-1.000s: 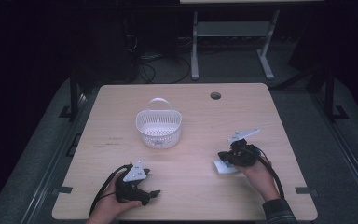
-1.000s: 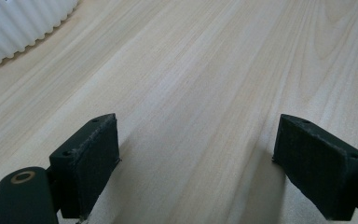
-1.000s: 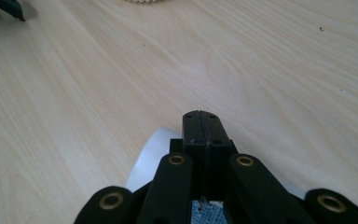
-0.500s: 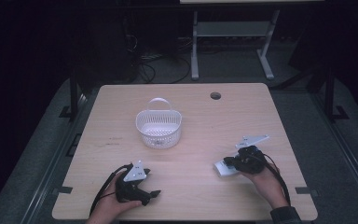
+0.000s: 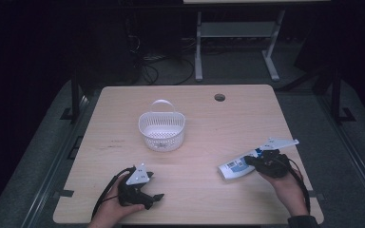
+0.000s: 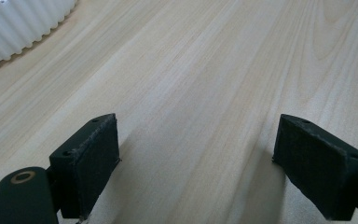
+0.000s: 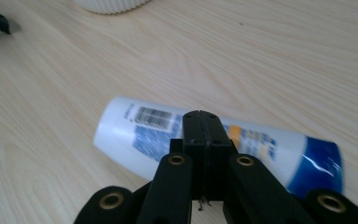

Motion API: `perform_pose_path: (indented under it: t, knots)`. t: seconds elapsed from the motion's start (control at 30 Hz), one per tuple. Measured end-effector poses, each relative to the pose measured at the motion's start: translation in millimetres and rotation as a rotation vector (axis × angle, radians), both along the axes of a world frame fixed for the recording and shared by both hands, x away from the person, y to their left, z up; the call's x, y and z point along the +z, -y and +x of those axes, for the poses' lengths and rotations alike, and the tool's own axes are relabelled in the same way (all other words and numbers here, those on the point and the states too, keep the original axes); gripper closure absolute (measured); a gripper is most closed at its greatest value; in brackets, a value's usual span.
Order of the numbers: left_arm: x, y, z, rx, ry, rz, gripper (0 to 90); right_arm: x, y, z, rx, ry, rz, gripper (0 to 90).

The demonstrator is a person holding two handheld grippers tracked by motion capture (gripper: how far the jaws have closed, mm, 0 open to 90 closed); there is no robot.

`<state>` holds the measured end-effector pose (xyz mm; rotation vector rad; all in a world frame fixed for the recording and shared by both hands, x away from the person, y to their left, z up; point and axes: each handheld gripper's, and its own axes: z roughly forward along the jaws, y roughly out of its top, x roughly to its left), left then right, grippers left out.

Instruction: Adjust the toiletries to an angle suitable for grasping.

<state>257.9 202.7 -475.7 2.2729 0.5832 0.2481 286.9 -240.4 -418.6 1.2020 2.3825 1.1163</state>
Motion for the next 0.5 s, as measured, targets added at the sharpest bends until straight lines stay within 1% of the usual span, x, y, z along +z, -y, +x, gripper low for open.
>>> perform_pose_path:
  t: [0.03,0.07,0.1,0.13,0.17,0.2,0.23,0.33,0.4,0.43,0.47,0.5]
  knots:
    - [0.0,0.0,0.0,0.0,0.001,0.0,13.1,0.0,0.0,0.0,0.0,0.0,0.0,89.8]
    - [0.0,0.1,0.0,0.0,0.0,0.0,13.1,0.0,9.0,-3.3,-0.024,0.005,-0.006,89.8]
    - [0.0,0.1,0.1,-0.001,0.001,0.0,13.1,-0.2,13.8,-4.9,-0.034,0.002,-0.004,89.8]
    - [0.0,0.1,0.1,-0.001,0.001,0.0,13.1,-0.2,13.8,-4.9,-0.034,0.002,-0.004,89.8]
    - [0.0,0.1,0.1,-0.001,0.001,0.001,13.1,-0.6,18.2,-6.5,-0.047,0.004,-0.002,89.8]
    - [0.0,0.1,0.2,-0.002,0.002,0.001,13.1,-0.7,23.0,-8.0,-0.057,0.002,-0.005,89.8]
    - [0.0,0.2,0.2,-0.002,0.002,0.001,13.1,-1.6,32.2,-11.0,-0.08,0.0,-0.005,89.8]
    - [0.0,0.2,0.2,-0.002,0.002,0.001,13.1,-4.2,45.8,-14.9,-0.11,0.001,-0.01,89.8]
    - [0.0,0.2,0.2,-0.002,0.002,0.001,13.1,-6.9,52.9,-17.3,-0.133,-0.007,-0.016,89.8]
    - [0.0,0.2,0.2,-0.002,0.002,0.001,13.1,-6.9,52.9,-17.3,-0.133,-0.007,-0.016,89.8]
    - [0.0,0.2,0.2,-0.002,0.002,0.001,13.1,-8.5,56.3,-18.0,-0.141,-0.013,-0.022,89.7]
    - [0.0,0.3,0.2,-0.002,0.002,0.001,13.1,-12.9,61.7,-17.5,-0.155,-0.024,-0.04,89.8]
